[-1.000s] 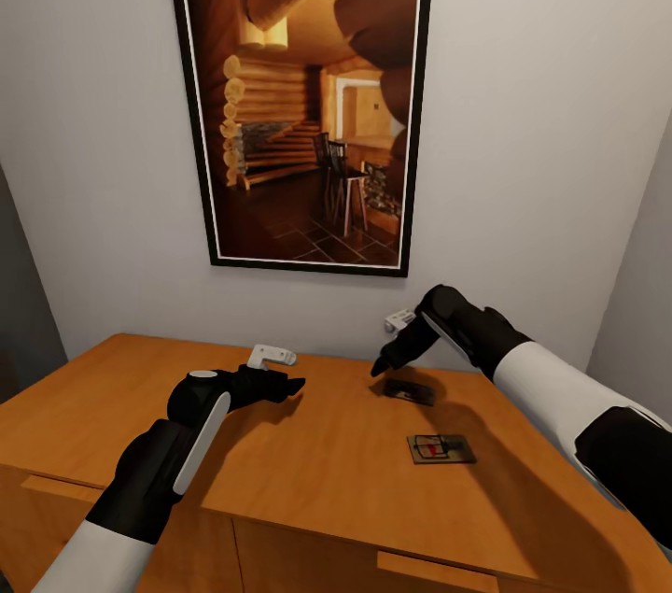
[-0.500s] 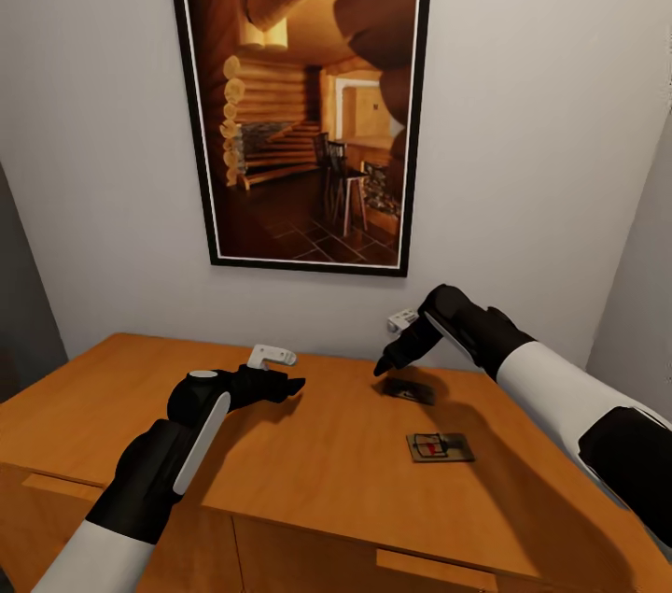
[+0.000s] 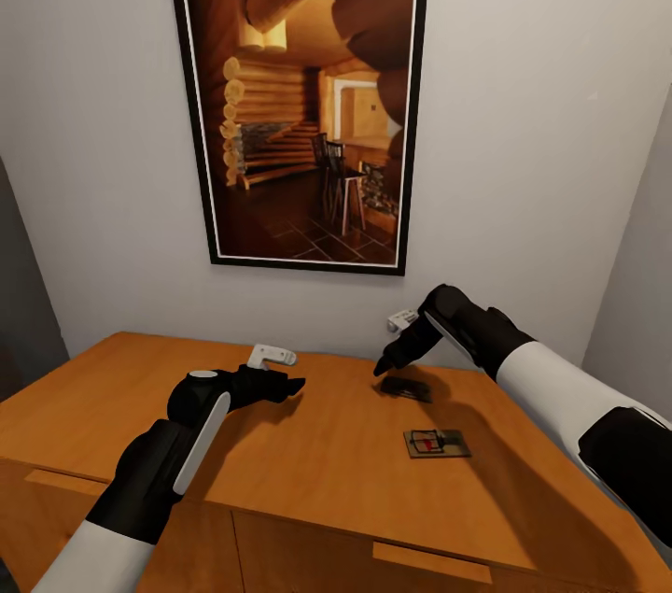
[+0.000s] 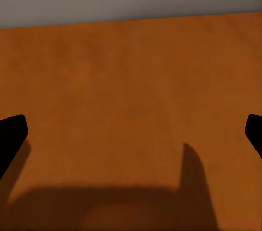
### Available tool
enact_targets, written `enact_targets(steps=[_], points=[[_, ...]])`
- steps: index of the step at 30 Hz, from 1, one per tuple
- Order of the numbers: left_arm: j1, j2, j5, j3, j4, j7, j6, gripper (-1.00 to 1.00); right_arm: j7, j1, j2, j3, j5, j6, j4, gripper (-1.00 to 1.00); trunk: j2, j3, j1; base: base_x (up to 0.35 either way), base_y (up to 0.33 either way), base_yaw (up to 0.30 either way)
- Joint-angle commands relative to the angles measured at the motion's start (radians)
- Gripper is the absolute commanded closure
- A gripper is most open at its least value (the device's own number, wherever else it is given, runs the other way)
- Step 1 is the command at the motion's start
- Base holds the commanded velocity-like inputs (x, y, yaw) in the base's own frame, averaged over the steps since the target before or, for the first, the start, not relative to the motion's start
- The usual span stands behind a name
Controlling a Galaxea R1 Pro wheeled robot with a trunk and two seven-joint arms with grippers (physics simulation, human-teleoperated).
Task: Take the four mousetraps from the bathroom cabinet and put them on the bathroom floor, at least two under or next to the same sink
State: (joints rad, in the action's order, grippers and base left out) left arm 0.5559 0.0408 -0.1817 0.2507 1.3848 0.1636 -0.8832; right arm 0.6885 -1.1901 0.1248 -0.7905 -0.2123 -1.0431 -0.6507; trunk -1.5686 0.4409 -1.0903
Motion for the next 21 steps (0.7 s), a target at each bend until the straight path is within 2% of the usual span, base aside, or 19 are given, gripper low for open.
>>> enact_targets(steps=[1, 21], points=[[0.001, 0.001, -0.004, 0.001, 0.001, -0.001, -0.005, -1.0, -0.004, -0.002, 0.001, -0.006, -0.01, -0.004, -0.001, -1.0, -0.001, 0.001, 0.0, -0.003, -0.001, 0.0], [0.001, 0.001, -0.004, 0.001, 0.002, -0.001, -0.005, -1.0, -0.005, -0.001, 0.002, -0.006, -0.007, -0.004, 0.0, -1.0, -0.001, 0.001, 0.0, -0.011, 0.0, 0.0]])
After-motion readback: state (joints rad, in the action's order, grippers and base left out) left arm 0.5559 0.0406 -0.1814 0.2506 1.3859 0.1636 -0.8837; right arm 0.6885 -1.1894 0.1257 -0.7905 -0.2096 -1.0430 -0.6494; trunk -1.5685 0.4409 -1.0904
